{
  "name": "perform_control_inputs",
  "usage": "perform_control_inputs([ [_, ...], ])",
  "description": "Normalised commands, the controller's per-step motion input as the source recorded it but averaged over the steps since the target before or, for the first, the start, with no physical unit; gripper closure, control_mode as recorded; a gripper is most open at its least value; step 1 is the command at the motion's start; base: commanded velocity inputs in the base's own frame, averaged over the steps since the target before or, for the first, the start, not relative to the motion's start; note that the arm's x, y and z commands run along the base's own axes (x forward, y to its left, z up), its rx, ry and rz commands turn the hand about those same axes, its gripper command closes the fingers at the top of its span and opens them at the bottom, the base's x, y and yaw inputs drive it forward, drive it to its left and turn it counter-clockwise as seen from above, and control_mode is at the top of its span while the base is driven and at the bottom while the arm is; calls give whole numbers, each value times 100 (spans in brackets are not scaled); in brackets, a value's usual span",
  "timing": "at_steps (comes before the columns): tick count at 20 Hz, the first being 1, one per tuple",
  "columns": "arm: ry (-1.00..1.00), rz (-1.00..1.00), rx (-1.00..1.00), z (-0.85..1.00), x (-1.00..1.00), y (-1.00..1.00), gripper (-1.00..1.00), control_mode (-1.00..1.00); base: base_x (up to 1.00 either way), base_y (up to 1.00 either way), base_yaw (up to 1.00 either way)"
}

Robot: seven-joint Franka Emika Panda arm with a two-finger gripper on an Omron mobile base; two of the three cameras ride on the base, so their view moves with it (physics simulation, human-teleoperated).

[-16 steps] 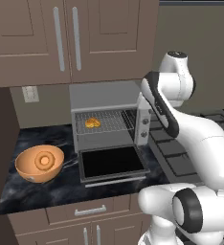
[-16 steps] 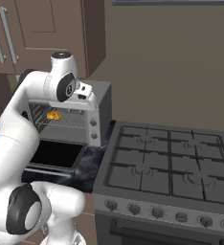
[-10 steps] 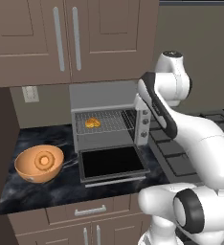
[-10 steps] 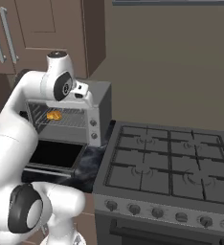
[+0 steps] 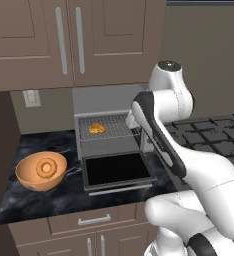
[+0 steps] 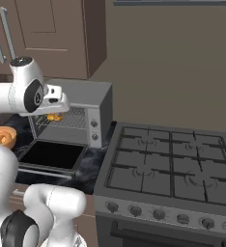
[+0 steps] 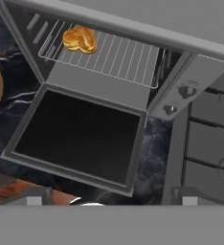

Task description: Pick up the heated bread from the toaster oven and place it in the bowl. Then move the bread bowl to the dining counter.

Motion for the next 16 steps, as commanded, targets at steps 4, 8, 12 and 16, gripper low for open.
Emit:
perform_control_inputs([
  [4, -12, 2, 0, -16, -14, 50, -100, -100, 0, 0, 0],
  [8, -12, -1, 5, -30, 41, 41, -100, -100, 0, 0, 0],
  [12, -7, -1, 10, -49, 33, 11, -100, -100, 0, 0, 0],
  [16, -13, -10, 13, -66, 12, 0, -100, -100, 0, 0, 0],
])
